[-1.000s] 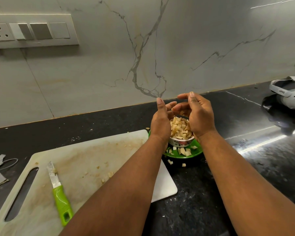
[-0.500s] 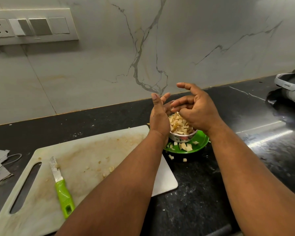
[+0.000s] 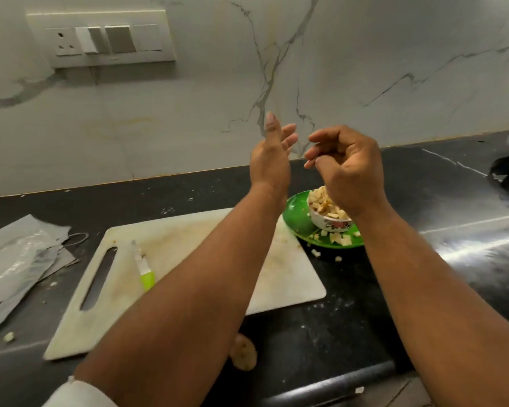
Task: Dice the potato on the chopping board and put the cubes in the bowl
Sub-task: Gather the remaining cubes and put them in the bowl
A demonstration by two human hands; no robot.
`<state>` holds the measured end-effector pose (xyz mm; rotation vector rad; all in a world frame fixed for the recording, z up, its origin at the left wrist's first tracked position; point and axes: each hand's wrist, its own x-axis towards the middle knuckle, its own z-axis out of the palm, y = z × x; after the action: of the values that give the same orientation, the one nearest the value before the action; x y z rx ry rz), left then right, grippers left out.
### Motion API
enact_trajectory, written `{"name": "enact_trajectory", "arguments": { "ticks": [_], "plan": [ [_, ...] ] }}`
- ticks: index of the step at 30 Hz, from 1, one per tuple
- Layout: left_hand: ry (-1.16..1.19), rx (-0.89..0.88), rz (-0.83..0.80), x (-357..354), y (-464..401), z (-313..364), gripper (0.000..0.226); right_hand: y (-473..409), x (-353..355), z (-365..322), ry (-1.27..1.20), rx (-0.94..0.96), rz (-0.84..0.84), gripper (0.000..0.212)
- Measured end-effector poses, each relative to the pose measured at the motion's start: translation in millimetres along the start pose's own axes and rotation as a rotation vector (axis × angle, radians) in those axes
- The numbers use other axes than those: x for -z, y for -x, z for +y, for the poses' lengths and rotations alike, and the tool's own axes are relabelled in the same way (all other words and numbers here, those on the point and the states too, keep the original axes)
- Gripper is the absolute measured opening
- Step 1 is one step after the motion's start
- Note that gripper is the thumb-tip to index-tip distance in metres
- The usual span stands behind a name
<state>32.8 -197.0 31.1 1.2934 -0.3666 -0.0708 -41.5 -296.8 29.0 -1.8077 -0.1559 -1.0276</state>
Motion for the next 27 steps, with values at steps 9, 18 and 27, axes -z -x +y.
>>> {"name": "enact_trajectory", "arguments": {
  "ticks": [9, 18, 27],
  "plan": [
    [-0.13, 0.161, 0.131, 130.4, 39.8, 17.8, 0.067, 43.5, -88.7, -26.6, 0.763, -0.239, -0.786, 0.026],
    [0.074, 0.163, 0.13, 170.4, 46.9, -0.8, 0.075, 56.4, -121.4, -46.7, 0.659, -0.223, -1.05, 0.027],
    [0.041, 0.162, 0.154, 182.3, 34.3, -3.1, 0.077, 72.9, -154.2, -33.7, 0.511, 0.011, -1.075, 0.02]
  ]
}}
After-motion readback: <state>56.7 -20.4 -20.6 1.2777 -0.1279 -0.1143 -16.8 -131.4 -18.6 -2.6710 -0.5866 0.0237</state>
